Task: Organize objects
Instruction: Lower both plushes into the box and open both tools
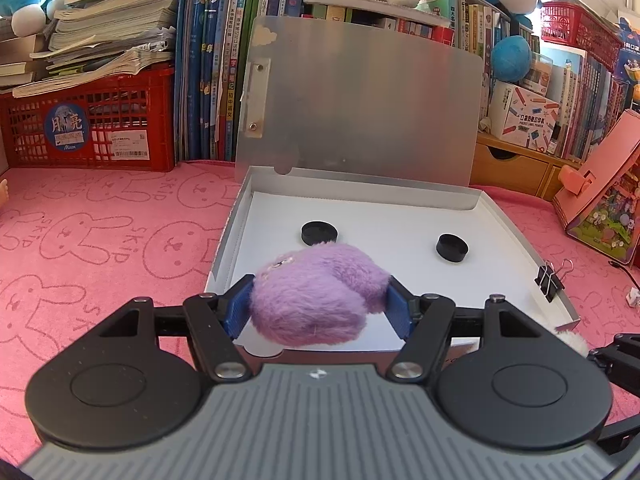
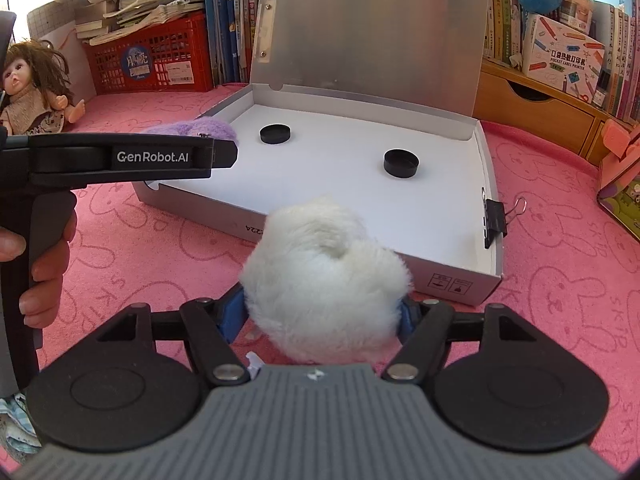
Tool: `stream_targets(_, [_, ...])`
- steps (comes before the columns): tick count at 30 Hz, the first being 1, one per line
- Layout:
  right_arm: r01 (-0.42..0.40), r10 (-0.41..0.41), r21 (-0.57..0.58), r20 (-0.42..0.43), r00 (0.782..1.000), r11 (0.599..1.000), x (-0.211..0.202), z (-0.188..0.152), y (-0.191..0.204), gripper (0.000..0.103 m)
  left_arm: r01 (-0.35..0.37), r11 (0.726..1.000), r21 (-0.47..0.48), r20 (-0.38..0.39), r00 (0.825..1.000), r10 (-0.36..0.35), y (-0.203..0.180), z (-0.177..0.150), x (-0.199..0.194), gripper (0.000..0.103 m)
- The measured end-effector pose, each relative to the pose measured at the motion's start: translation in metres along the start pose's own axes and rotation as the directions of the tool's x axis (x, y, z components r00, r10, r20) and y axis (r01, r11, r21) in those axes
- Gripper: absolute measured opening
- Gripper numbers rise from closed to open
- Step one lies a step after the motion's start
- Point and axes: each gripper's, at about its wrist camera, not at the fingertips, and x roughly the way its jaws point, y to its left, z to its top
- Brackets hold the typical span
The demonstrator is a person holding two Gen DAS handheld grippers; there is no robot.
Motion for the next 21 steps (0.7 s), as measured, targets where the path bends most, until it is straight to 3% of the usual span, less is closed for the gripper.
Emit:
stream_targets(7, [0.01,-0.015,0.091,0.048,0.999,0.996,-0.012,0.03,-0.029,0.072,-0.017,1.0,0.014,-0.005,1.0,0.017,0.003,0.009,0.009,0.072])
stream_targets(13, [-0.033,0.029,0.236,0.022,0.999,0.971,0.017,0.054,-0.064,0.072,-0.003,1.0,0.015,-0.05,0.999,0.004,0.0,0.016,0.029,0.072])
stream_targets(21, [-0.007,0.026,0.255,-0.071,0.997,0.967,0.066,0.067,-0.071,0.073,-0.005,1.0,0.023,-0.139,0.99,0.008,-0.006,0.026,0.069,0.072])
